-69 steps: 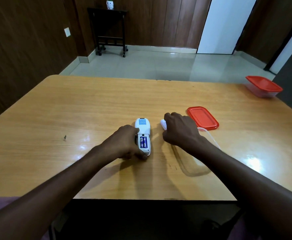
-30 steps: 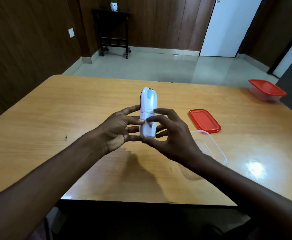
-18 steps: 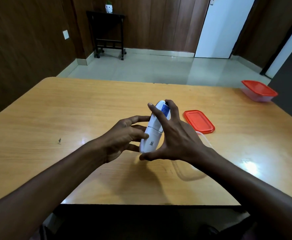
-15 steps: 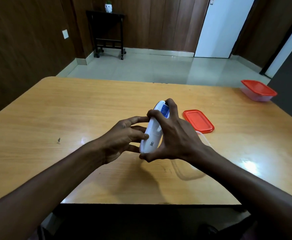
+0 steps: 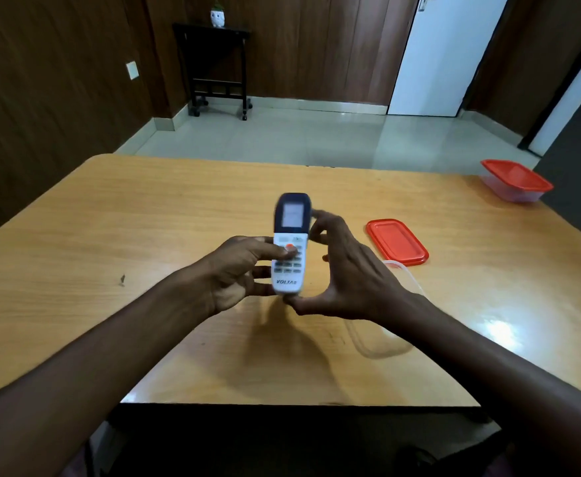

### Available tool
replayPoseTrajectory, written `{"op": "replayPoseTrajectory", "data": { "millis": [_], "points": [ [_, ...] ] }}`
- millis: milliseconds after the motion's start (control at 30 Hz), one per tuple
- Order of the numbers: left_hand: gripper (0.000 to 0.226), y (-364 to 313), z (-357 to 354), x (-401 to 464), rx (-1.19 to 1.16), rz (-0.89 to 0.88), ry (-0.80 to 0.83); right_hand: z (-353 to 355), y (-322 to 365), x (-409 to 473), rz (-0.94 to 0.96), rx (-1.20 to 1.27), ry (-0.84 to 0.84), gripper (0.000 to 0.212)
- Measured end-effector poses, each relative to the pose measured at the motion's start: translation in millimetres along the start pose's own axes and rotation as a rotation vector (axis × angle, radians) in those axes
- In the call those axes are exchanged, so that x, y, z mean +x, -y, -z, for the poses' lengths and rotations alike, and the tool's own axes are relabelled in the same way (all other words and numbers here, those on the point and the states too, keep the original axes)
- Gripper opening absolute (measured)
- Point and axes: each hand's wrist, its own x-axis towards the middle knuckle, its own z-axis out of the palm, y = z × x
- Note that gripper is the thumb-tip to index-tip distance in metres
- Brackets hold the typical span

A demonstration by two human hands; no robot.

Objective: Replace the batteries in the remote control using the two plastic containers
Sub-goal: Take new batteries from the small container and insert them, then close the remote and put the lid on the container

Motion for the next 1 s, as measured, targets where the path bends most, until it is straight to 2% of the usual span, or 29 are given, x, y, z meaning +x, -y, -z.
{"op": "replayPoseTrajectory", "data": {
  "millis": [133, 267, 333, 500, 700, 767, 833, 900, 1000],
  "points": [
    [0.031, 1, 2, 1, -0.074, -0.013, -0.051, -5, -1, -1, -0.009, 0.014, 0.015, 0.086],
    [0.031, 3, 0, 0, -0.083, -0.013, -0.067, -7, -2, -1, -0.023, 0.011, 0.026, 0.085],
    [0.030, 5, -1, 0, -0.070, -0.015, -0.057, -9, 1, -1, -0.083, -0.021, -0.018, 0.082],
    [0.022, 10, -7, 2, -0.063, -0.012, -0.023, -14, 8, 1, -0.208, -0.085, -0.144, 0.056],
    [0.027, 9, -13, 6, -0.133, 0.002, -0.018, -13, 8, 4, -0.340, -0.016, -0.188, 0.057],
    [0.026, 7, -16, 8, -0.101, -0.021, -0.066, -11, 4, 8, -0.393, 0.009, -0.197, 0.055],
    [0.027, 9, -16, 10, 0.076, -0.074, -0.166, -10, -5, 14, -0.456, -0.006, -0.203, 0.053],
    [0.038, 14, -13, 12, 0.428, -0.142, -0.260, -7, -19, 23, -0.526, -0.058, -0.212, 0.053],
    [0.050, 23, -12, 12, 0.955, -0.219, -0.307, -3, -45, 39, -0.629, -0.157, -0.198, 0.050]
  ]
}}
